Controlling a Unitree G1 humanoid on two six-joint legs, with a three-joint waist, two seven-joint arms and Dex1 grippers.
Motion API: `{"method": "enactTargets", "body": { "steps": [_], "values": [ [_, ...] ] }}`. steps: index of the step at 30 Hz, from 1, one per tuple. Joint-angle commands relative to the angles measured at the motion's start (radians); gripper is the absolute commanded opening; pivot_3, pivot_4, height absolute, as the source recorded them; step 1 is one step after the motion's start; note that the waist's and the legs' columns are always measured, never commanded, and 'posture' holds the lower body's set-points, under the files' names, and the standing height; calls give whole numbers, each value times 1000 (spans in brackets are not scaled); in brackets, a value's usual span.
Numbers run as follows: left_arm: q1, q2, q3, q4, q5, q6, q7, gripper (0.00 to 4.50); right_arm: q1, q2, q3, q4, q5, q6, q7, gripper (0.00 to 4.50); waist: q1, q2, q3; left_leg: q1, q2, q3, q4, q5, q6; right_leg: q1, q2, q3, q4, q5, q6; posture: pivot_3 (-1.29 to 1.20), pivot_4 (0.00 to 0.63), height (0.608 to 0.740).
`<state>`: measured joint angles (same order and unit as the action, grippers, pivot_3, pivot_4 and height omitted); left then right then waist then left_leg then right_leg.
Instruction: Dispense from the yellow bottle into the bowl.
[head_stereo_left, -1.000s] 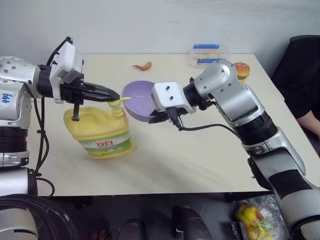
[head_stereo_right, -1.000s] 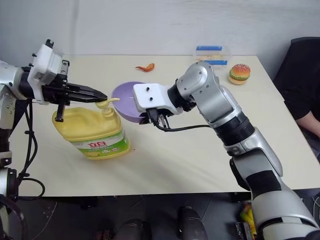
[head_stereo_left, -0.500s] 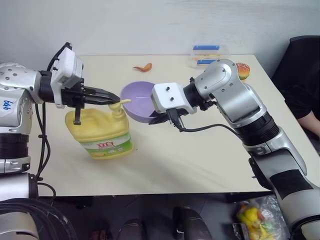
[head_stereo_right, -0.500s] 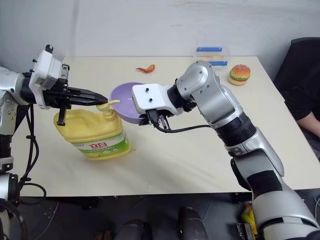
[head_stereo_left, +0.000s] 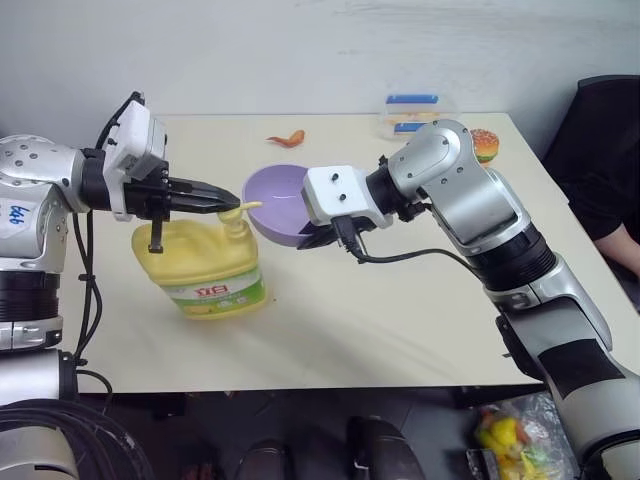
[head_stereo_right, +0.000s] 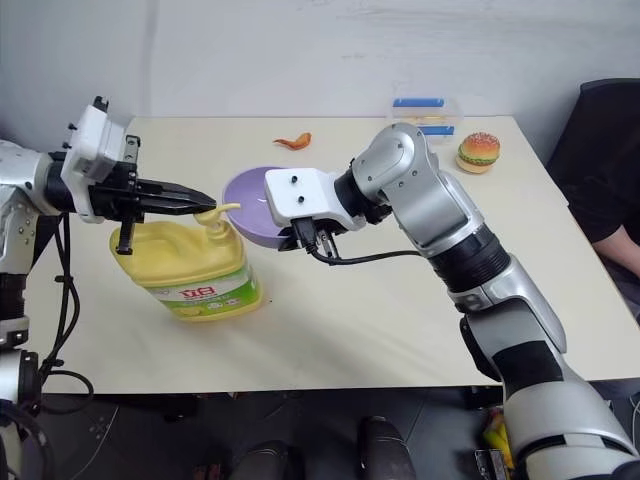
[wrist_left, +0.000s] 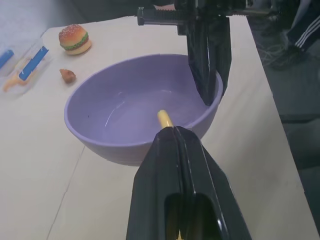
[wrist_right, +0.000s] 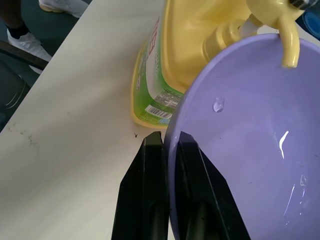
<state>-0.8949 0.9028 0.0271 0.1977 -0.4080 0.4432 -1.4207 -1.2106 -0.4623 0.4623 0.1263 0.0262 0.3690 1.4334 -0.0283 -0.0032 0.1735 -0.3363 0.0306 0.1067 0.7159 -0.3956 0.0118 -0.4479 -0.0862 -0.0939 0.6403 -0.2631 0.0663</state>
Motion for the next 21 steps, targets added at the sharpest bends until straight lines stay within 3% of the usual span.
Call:
{"method": "enactTargets", "body": {
  "steps": [1,2,7,10,17,21],
  "values": [
    [-50,4,-6,-45,-61,132,-15,16,-17,-7,-42,-42,14,-22,-15,0,0,0,0,-1,0,-1,0,0,0,0,0,-1,0,0,0,0,150,740],
    [-82,15,13,-59,-105,194,-24,16,-6,-12,-44,-49,16,-20,-19,0,-1,-1,1,-1,0,-1,0,0,0,0,0,-1,-1,0,0,0,150,740],
    [-214,80,85,-115,-252,387,-51,1374,110,-73,-53,-110,7,-24,-41,0,-2,-4,2,-19,0,-7,4,0,0,-14,-1,-5,-2,0,0,0,150,740],
    [-248,131,107,-152,-311,457,-69,2275,209,-125,-64,-149,-9,-27,-75,0,-2,-4,3,-21,-2,-7,2,0,0,-16,-3,-10,-3,0,1,0,150,740],
    [-154,251,103,-304,-341,459,-119,4435,499,-251,-62,-140,-127,-156,-233,0,0,-5,4,-20,-2,-8,4,0,0,-14,-4,-10,-3,0,1,0,150,740],
    [-46,296,98,-349,-315,390,-123,4476,588,-244,-53,-25,-219,-250,-370,0,0,-5,5,-19,-2,-7,4,0,-1,-14,-3,-9,-2,0,0,0,150,740]
  ]
}}
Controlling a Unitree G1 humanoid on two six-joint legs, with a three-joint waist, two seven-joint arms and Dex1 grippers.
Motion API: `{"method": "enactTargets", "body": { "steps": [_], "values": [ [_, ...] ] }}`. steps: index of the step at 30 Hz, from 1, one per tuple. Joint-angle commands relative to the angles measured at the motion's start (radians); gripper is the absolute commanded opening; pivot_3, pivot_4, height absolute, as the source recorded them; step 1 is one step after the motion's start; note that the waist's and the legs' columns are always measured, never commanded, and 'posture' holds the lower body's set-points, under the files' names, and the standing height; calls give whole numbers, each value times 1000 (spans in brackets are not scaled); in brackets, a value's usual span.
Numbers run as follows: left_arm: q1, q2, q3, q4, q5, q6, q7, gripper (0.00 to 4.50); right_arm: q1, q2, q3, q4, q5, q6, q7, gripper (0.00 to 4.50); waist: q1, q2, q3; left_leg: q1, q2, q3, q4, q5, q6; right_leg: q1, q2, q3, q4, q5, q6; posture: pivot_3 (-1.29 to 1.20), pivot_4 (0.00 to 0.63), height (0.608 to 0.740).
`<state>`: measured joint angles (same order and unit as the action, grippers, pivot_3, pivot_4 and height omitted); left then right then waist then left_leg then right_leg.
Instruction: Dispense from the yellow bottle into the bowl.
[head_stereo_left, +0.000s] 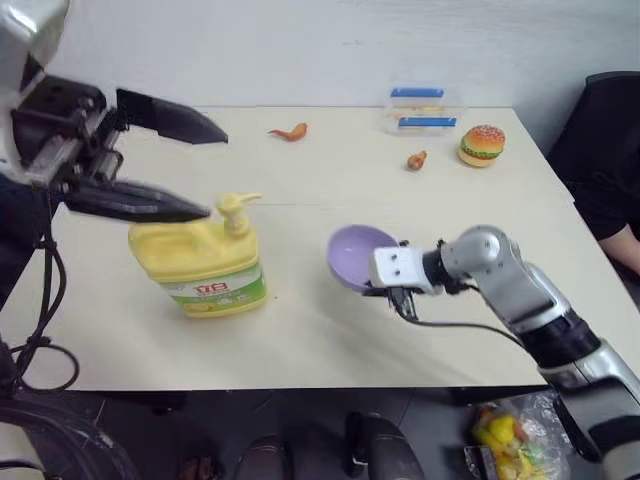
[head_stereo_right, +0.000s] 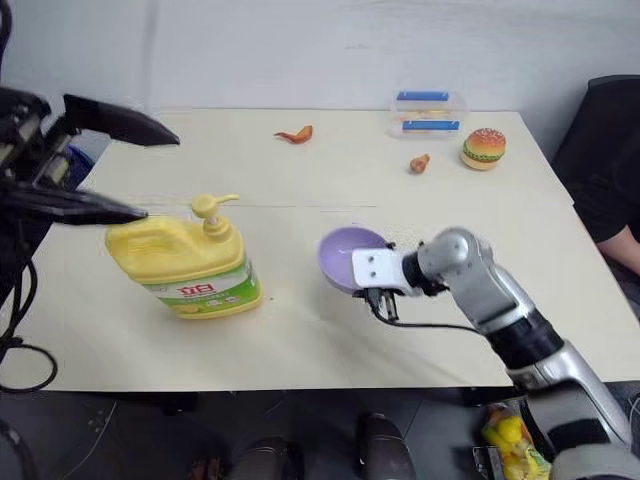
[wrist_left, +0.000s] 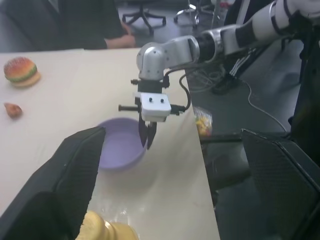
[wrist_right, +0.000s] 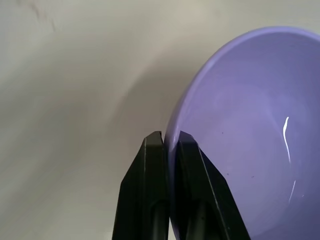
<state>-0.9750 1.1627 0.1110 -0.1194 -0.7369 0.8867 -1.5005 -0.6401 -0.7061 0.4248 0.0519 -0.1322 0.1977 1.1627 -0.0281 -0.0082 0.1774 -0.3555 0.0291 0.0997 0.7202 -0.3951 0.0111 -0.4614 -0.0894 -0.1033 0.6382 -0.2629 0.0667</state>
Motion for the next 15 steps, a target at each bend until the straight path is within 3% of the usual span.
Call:
{"method": "enactTargets", "body": {
  "steps": [1,2,9,12,15],
  "values": [
    [47,43,14,-33,17,-66,-44,4476,27,2,-13,71,-80,-98,-121,0,-1,0,1,0,0,0,0,0,0,0,1,0,0,0,0,0,150,740],
    [61,50,13,-33,19,-78,-44,4476,36,2,-10,90,-95,-118,-139,0,-2,0,1,0,0,0,0,0,0,0,1,0,0,0,0,0,150,740],
    [153,87,-4,-26,70,-189,-54,4500,76,-1,-57,87,-78,-103,-157,1900,2,0,1,0,1,0,-1,0,0,0,2,0,-1,0,0,0,150,740],
    [186,95,15,-1,74,-204,-39,4500,88,-39,-182,-74,89,59,-67,3101,3,0,2,0,1,0,0,0,0,0,2,0,-1,0,0,0,150,740],
    [228,125,59,39,75,-206,-36,4500,91,-130,-339,-203,276,243,44,3956,5,2,3,-1,1,0,0,0,0,0,2,1,-1,0,0,0,150,740]
  ]
}}
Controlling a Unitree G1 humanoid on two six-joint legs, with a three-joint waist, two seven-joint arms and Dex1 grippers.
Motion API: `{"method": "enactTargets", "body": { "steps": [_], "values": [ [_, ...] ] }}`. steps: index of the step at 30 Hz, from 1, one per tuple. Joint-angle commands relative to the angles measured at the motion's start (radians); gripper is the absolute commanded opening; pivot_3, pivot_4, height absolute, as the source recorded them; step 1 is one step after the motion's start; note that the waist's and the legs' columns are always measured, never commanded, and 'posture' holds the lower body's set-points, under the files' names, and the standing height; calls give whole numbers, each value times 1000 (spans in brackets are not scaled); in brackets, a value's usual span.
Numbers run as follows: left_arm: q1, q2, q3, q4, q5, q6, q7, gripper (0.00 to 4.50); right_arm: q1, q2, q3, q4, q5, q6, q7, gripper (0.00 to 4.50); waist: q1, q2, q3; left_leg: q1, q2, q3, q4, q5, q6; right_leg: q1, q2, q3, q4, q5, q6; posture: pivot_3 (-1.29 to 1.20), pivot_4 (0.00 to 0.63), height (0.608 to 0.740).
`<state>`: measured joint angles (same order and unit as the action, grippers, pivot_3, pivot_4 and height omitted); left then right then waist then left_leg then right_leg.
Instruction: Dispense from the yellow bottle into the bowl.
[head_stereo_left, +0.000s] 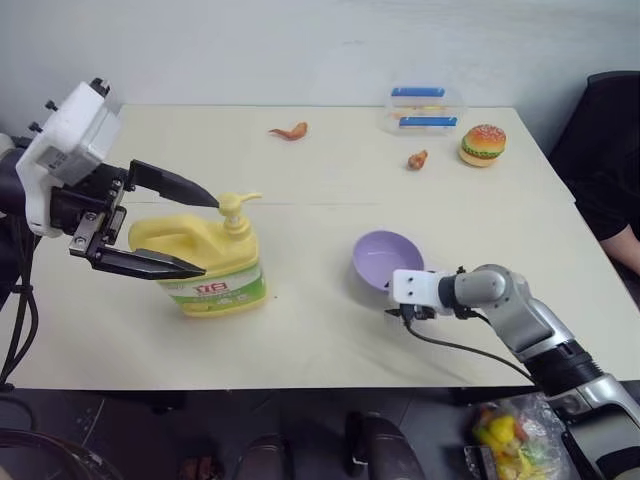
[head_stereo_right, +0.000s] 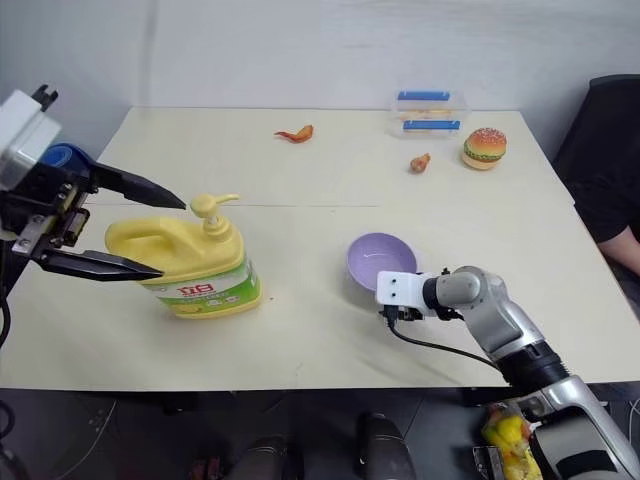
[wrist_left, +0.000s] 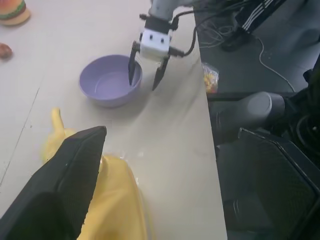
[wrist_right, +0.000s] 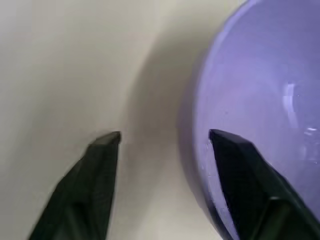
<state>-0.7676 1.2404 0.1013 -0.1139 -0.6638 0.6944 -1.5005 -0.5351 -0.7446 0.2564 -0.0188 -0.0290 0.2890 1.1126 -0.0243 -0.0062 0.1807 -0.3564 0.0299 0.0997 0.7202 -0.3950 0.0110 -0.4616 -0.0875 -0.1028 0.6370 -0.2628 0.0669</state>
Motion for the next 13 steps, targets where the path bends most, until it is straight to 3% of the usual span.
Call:
{"method": "enactTargets", "body": {
  "steps": [1,7,13],
  "values": [
    [45,66,92,60,8,-17,-39,4500,-4,-147,-238,-158,243,212,145,3956,2,0,0,0,0,0,0,0,0,0,0,-1,0,0,0,0,150,740],
    [203,174,265,253,32,-27,-63,4500,113,-420,-532,-86,456,345,360,3956,20,0,0,0,1,0,-3,-1,2,1,2,-1,-4,0,0,0,150,740],
    [291,232,364,430,56,-60,-64,4500,163,-517,-649,74,514,349,413,3956,20,0,0,4,1,9,-4,-2,3,1,3,3,-8,0,0,0,150,740]
  ]
}}
